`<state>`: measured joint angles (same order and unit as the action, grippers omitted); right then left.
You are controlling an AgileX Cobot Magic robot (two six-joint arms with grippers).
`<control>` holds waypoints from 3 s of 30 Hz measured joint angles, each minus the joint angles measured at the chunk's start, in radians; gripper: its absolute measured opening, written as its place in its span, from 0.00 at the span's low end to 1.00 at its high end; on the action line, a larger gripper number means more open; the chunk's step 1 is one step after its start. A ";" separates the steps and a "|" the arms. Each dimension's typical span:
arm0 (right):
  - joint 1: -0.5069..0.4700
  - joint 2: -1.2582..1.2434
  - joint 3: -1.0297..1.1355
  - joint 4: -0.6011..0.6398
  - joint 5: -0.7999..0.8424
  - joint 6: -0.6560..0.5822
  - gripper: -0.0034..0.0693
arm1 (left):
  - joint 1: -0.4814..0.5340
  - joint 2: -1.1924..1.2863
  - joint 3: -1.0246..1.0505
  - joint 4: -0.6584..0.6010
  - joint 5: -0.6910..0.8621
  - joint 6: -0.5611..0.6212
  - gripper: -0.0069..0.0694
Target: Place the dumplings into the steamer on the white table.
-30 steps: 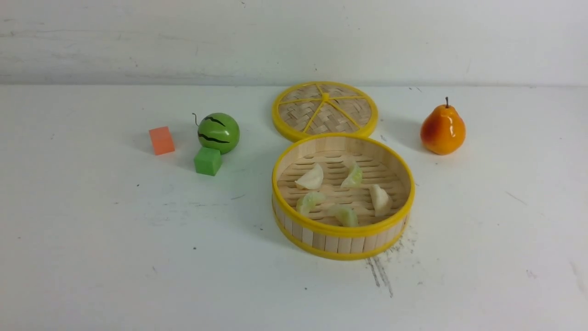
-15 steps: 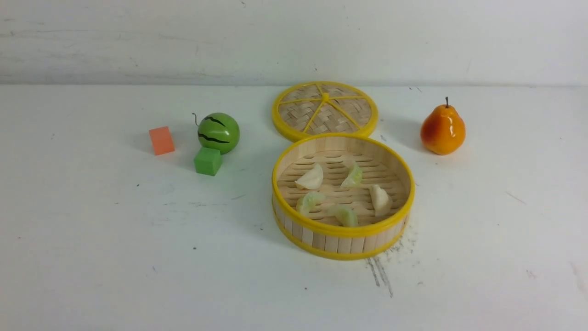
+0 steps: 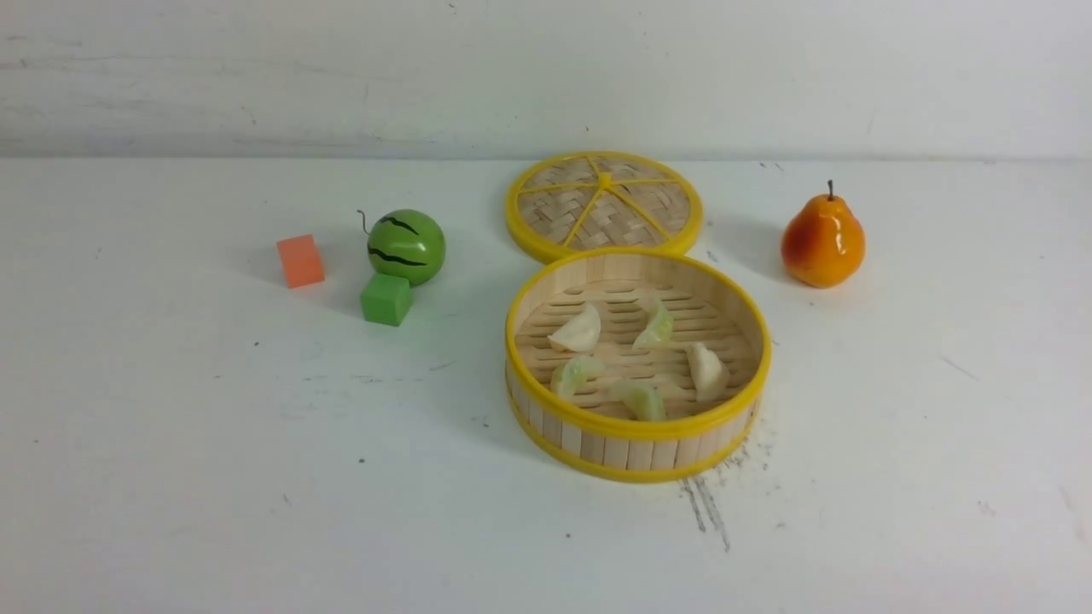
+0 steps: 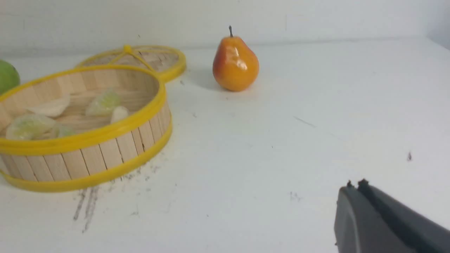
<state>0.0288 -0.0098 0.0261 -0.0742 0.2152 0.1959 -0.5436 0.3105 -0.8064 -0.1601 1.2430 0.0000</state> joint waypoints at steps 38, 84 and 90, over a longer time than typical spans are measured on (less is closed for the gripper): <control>-0.001 0.000 -0.007 0.004 0.161 0.000 0.05 | 0.000 0.000 0.000 -0.012 0.001 0.000 0.25; -0.001 -0.001 -0.007 0.007 0.161 0.000 0.11 | 0.529 -0.321 0.835 0.191 -0.970 -0.354 0.07; -0.001 -0.001 -0.007 0.007 0.161 0.000 0.12 | 0.528 -0.321 0.835 0.196 -0.878 -0.310 0.07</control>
<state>0.0280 -0.0111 0.0190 -0.0674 0.3767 0.1959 -0.0154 -0.0103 0.0282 0.0360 0.3647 -0.3102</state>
